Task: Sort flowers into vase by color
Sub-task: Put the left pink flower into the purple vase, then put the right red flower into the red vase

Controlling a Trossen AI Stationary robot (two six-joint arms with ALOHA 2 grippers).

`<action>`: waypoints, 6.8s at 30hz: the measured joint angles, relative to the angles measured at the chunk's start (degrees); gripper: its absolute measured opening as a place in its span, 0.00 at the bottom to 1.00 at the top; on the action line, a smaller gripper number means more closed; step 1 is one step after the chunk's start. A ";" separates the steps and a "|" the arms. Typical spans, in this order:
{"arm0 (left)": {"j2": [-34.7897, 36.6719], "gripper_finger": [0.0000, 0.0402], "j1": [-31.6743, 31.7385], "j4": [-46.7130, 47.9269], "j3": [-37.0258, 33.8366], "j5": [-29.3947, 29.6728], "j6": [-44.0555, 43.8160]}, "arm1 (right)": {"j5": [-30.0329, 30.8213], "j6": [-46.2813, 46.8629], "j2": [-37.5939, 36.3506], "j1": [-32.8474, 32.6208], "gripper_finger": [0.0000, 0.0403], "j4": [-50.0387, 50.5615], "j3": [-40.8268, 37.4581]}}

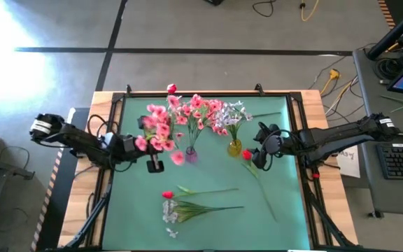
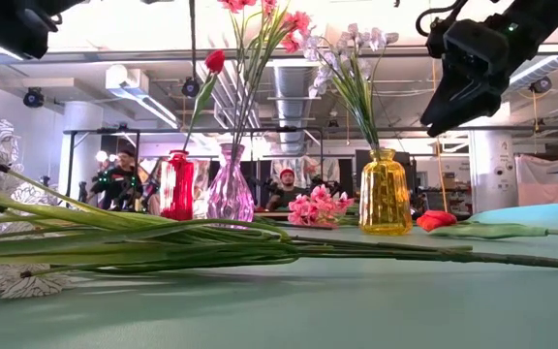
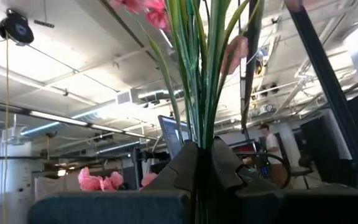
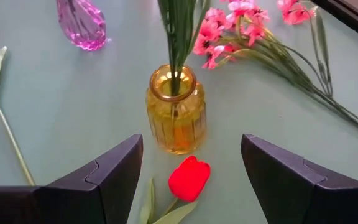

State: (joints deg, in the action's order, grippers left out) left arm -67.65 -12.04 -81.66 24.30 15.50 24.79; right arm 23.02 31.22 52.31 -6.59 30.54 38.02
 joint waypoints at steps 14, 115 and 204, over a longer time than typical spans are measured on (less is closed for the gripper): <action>-11.32 0.00 0.10 -3.07 1.42 -1.57 -7.72 | 0.09 1.95 0.00 -0.02 0.66 -2.74 -0.02; -22.06 0.01 8.12 -7.90 2.88 -2.35 -7.83 | 1.14 1.75 0.00 -0.02 0.66 -7.03 -1.11; 8.82 0.74 3.83 34.47 -18.32 4.94 -38.12 | -32.56 38.75 18.89 -1.57 0.58 8.23 2.53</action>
State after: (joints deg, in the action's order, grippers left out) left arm -58.83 -8.21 -47.19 5.98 20.44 -13.33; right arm -9.53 69.97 71.21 -8.16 38.77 40.55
